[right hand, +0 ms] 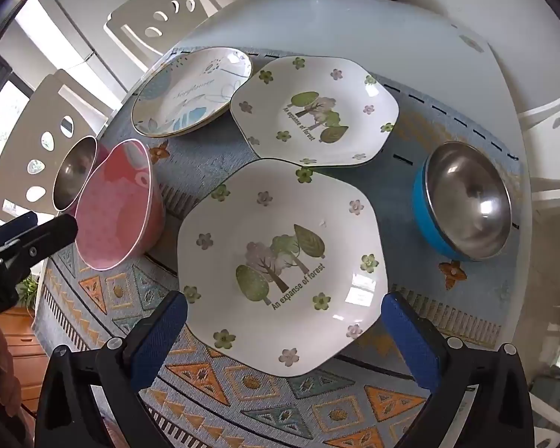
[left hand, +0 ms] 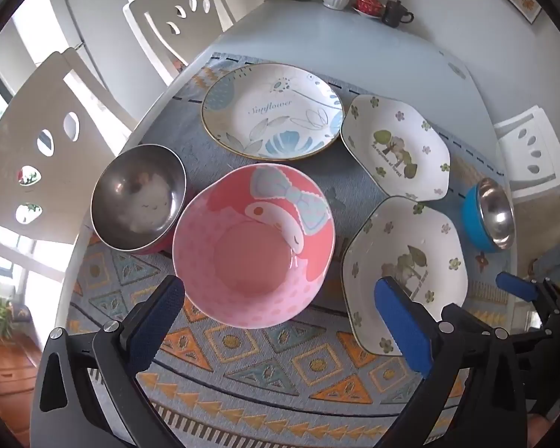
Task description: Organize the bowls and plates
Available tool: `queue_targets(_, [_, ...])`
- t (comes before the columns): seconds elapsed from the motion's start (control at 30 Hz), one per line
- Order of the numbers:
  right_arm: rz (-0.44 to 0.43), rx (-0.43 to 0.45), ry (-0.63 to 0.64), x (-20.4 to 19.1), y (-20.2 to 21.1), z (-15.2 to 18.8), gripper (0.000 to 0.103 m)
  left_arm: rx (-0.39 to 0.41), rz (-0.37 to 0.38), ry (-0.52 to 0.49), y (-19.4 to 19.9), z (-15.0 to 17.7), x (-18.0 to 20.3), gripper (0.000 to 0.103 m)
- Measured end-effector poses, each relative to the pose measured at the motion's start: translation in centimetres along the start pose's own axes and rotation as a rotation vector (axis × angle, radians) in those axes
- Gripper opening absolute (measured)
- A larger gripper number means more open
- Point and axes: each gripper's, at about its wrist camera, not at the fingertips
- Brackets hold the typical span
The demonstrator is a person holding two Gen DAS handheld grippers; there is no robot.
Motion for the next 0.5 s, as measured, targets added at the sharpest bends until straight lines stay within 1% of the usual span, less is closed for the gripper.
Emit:
queue_targets(0.1, [0.007,0.004,0.001,0.1,0.2,-0.1,0.103,0.003,0.024,0.005,0.2,0.0,-0.4,0.102])
queue_targets(0.17, [0.001,-0.008,0.001,0.2,0.2,-0.2,0.103,-0.003,0.019,-0.011,-0.1,0.5,-0.1,0.102])
queue_targets(0.2, [0.002,-0.004,0.001,0.1,0.2,0.0,0.103,-0.007,0.034,0.0,-0.1,0.7,-0.3,0.102])
queue_targets(0.23, [0.002,-0.002,0.0,-0.1,0.2,0.1,0.103,-0.008,0.015,-0.01,-0.4,0.9,0.2,0.102])
queue_targets(0.37, [-0.004,0.003,-0.008,-0.1,0.3,0.3,0.103,-0.029,0.008,-0.003,-0.5,0.6,0.0,0.101])
queue_targets(0.5, [-0.011,0.002,-0.009,0.0,0.3,0.2,0.103,-0.038,0.026,0.017,-0.5,0.7,-0.4,0.101])
Point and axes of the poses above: each gripper's, at about its wrist camera, not at the fingertips, and y roughly against the way its jaws point, x to its right, z to its underside, and after that the axes turned 5 degrees about y, right-handed
